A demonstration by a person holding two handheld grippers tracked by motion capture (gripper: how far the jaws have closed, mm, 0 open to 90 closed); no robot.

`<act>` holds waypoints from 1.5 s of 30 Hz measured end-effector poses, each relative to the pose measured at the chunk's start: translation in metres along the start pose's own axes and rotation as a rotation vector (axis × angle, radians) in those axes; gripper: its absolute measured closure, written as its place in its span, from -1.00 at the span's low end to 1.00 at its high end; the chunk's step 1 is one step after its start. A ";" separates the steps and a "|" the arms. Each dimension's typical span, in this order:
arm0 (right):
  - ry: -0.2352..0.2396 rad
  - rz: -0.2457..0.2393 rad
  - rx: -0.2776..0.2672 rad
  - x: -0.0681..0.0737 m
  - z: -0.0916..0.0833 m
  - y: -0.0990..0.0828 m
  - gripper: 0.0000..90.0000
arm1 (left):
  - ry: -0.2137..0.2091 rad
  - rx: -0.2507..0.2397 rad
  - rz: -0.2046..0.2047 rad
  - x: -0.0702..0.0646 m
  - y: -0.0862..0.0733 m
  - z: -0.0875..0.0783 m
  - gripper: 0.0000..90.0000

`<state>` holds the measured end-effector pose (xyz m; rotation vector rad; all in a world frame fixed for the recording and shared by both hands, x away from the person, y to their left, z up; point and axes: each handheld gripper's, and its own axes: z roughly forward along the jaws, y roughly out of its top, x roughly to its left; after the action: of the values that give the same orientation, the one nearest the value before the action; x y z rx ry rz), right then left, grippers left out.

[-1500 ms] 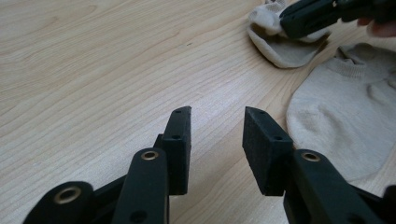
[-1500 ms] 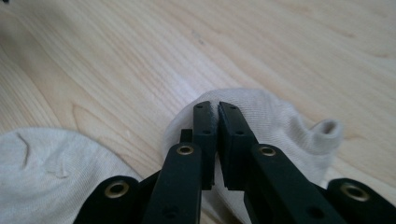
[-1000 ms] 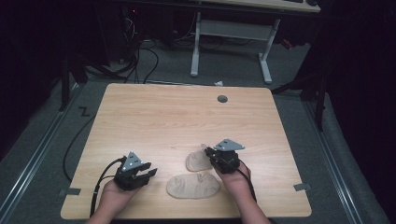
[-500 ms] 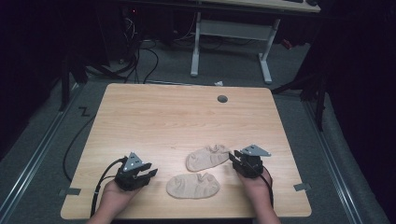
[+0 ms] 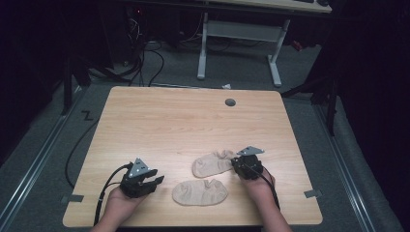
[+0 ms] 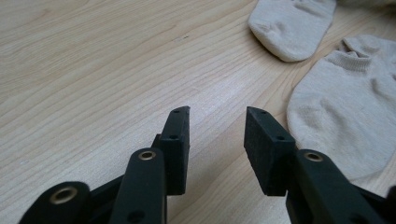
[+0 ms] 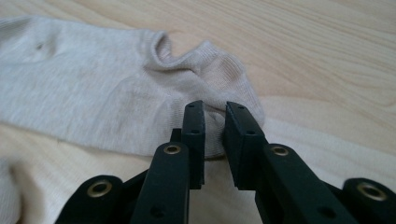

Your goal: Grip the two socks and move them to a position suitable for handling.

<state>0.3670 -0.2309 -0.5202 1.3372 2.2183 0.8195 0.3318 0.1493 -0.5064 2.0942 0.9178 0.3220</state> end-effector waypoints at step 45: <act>0.093 0.003 -0.086 0.024 0.011 0.008 0.47 | 0.076 0.045 0.019 -0.022 0.028 0.063 0.17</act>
<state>0.3678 -0.2038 -0.5239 1.2863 2.2244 0.9855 0.3621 0.0859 -0.5237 2.1452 0.9579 0.3962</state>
